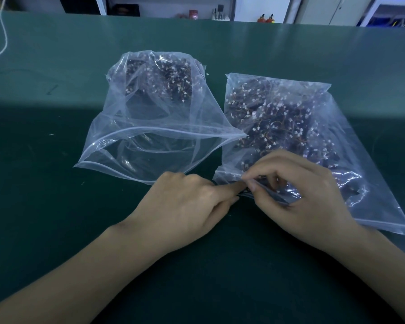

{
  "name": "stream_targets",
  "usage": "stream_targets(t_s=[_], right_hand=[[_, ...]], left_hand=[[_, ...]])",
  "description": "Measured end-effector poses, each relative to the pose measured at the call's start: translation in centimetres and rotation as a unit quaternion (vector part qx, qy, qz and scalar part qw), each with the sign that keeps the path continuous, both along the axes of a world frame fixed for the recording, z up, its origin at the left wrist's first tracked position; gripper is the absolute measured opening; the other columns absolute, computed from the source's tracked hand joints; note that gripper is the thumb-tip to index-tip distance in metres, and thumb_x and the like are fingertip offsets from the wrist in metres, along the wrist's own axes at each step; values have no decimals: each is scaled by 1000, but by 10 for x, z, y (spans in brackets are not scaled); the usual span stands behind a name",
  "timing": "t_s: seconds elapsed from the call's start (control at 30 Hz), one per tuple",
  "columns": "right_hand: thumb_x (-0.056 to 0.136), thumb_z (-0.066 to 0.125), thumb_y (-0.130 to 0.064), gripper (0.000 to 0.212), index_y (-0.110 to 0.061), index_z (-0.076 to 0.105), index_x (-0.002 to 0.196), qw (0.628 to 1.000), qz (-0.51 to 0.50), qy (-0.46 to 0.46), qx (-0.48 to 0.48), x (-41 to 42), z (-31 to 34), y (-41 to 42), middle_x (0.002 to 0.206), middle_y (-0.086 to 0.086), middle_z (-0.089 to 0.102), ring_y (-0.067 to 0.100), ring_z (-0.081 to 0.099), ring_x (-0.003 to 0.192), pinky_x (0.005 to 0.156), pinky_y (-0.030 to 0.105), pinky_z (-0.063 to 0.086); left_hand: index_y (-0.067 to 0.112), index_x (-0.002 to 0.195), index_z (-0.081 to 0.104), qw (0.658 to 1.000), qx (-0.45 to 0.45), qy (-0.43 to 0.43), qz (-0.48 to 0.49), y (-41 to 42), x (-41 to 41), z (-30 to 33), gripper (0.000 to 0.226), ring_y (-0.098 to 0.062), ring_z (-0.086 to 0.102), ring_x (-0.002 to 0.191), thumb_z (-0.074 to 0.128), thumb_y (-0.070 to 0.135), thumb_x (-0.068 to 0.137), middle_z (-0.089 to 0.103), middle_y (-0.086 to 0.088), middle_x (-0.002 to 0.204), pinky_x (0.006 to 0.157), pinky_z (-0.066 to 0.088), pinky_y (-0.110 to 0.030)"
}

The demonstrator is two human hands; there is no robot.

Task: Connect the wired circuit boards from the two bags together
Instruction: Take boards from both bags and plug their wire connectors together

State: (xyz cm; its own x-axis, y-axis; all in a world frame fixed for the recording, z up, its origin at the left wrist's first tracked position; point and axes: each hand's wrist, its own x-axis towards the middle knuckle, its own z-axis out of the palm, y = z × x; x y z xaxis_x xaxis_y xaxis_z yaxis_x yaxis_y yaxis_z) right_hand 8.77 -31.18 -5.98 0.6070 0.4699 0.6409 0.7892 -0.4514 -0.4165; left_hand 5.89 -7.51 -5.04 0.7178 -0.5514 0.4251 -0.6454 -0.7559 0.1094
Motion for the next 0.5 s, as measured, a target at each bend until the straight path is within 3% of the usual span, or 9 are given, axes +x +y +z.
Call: stream_targets(t_s=[0.1, 0.2, 0.33, 0.4, 0.5], right_hand=[[94, 74, -3, 15, -12, 77, 106, 1000, -3, 8, -2, 0, 1, 0, 97, -6, 66, 20, 57, 68, 67, 26, 48], [94, 74, -4, 15, -12, 76, 106, 1000, -10, 12, -4, -1, 1, 0, 97, -8, 65, 18, 57, 68, 67, 25, 48], [95, 73, -5, 15, -14, 76, 106, 1000, -15, 14, 4, -2, 1, 2, 97, -14, 62, 16, 56, 69, 66, 24, 48], [95, 73, -5, 15, -14, 77, 106, 1000, -16, 16, 8, -2, 1, 2, 96, -15, 62, 16, 57, 69, 65, 27, 48], [95, 74, -6, 16, -15, 77, 107, 1000, -22, 16, 7, -3, 1, 2, 96, -13, 62, 17, 58, 69, 65, 29, 49]], left_hand=[[32, 105, 83, 994, -111, -6, -12, 3, -1, 1, 18, -11, 54, 52, 66, 27, 101, 65, 10, 64, 48, 38, -26], [21, 73, 63, 969, -244, 32, 36, 10, 1, 2, 16, -7, 46, 57, 58, 21, 89, 50, 11, 60, 55, 36, -26], [21, 89, 68, 976, -179, 29, 119, 20, 15, 2, 16, -14, 57, 94, 56, 21, 101, 65, 13, 92, 87, 47, -36], [19, 101, 70, 971, -189, 36, 145, 29, 23, 5, 14, -18, 58, 105, 56, 20, 102, 67, 9, 104, 99, 47, -43], [14, 107, 67, 964, -136, 33, 225, 46, 35, 8, 22, -28, 60, 104, 50, 27, 104, 64, 1, 102, 95, 46, -46]])
